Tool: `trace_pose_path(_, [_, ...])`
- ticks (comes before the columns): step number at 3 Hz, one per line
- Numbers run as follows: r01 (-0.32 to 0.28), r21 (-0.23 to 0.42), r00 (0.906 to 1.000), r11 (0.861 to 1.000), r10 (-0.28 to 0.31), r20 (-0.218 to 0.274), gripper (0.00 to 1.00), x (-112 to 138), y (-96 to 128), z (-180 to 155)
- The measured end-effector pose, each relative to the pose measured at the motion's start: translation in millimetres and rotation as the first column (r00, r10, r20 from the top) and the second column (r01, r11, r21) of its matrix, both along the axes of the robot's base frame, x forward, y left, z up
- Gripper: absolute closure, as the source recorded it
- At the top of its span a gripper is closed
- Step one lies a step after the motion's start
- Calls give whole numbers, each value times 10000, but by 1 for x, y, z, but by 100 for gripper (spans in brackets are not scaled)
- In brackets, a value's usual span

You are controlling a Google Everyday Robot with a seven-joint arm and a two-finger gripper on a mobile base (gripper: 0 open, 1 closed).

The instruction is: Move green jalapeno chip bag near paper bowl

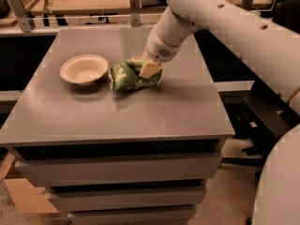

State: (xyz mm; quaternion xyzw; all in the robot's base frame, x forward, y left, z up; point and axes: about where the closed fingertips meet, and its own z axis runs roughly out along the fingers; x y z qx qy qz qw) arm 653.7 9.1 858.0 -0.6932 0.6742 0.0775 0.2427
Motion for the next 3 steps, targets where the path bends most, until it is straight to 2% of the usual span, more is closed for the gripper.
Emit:
trace_pose_path(2, [-26, -9, 10000, 10000, 26, -32, 12, 0, 1, -2])
trace_pose_path(3, [-46, -9, 10000, 10000, 45, -58, 0, -1, 2, -4])
